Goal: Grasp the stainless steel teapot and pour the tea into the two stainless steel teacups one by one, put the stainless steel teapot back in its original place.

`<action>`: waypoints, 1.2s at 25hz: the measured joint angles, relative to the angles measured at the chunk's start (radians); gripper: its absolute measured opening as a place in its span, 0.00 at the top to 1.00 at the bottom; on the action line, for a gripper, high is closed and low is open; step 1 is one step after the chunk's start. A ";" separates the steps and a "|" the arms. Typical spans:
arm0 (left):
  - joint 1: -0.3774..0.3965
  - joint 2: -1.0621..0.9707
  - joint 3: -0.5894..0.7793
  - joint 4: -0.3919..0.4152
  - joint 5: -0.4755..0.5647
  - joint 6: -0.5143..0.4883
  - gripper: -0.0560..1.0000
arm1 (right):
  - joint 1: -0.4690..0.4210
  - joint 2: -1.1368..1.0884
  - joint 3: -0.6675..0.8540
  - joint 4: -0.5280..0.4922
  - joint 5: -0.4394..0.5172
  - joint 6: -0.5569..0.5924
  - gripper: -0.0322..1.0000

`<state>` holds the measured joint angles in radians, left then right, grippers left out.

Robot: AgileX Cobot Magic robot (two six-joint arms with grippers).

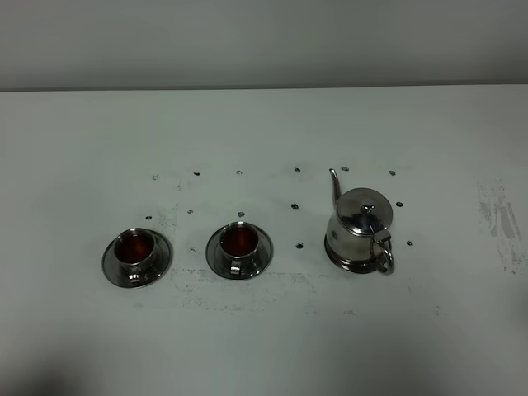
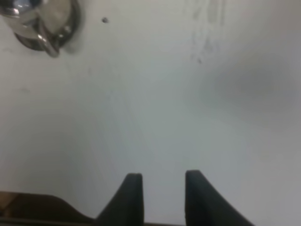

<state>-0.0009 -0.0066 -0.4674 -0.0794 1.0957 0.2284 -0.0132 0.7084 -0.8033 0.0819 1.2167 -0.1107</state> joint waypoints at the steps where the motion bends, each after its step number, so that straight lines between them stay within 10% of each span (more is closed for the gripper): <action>1: 0.000 0.000 0.000 0.000 0.000 0.000 0.69 | -0.022 -0.038 0.029 0.006 -0.001 -0.008 0.76; 10: 0.000 0.000 0.000 0.000 0.000 0.000 0.69 | -0.099 -0.313 0.267 0.022 -0.071 -0.018 0.76; 30: 0.000 0.000 0.000 0.000 0.000 0.000 0.69 | -0.099 -0.531 0.276 0.048 -0.092 -0.028 0.76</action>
<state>-0.0009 -0.0066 -0.4674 -0.0794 1.0957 0.2284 -0.1117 0.1777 -0.5275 0.1300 1.1251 -0.1391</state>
